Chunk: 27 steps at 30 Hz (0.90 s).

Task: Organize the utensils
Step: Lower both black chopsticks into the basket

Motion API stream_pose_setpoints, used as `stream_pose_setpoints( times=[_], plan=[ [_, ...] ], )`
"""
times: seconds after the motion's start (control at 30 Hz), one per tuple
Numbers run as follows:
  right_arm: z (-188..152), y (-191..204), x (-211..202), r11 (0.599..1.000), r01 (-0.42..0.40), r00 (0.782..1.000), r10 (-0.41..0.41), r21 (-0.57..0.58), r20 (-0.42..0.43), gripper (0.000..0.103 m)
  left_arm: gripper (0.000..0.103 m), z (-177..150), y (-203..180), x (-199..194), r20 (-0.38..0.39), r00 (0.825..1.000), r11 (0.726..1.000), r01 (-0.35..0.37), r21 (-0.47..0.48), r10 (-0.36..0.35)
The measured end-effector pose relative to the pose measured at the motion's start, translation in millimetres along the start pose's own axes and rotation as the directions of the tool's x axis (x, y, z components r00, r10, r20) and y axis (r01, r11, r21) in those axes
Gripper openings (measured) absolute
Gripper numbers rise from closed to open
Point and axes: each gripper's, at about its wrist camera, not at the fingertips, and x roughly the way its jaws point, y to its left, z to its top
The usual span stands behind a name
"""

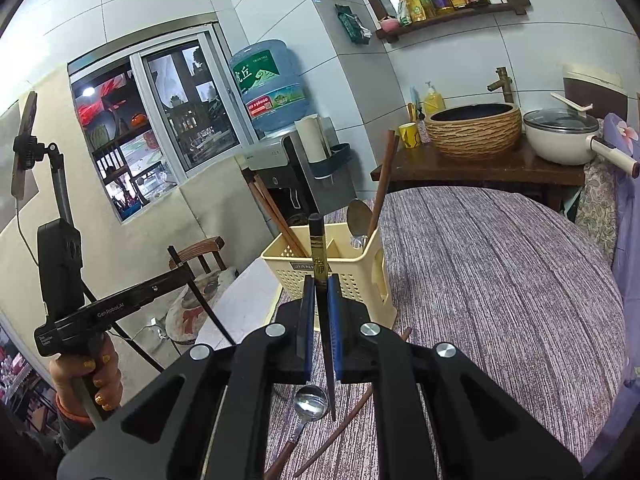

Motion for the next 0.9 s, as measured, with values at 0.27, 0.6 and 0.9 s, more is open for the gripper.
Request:
stream_pose_setpoints(
  times=[0.27, 0.6, 0.9],
  plan=[
    [21, 10, -1, 0.999, -0.025, 1.0, 0.025, -0.031, 0.01, 0.008, 0.008, 23, -7, -8, 0.027, 0.999, 0.999, 0.038, 0.028, -0.039],
    [84, 41, -7, 0.993, -0.027, 0.997, 0.035, -0.119, 0.068, 0.008, 0.008, 92, -21, -29, 0.087, 0.991, 0.993, 0.095, 0.072, -0.101],
    [155, 54, 9, 0.991, 0.057, 0.985, -0.037, -0.119, 0.166, 0.008, 0.008, 163, -37, -21, 0.192, 0.98, 0.996, 0.044, 0.073, -0.057]
  ],
)
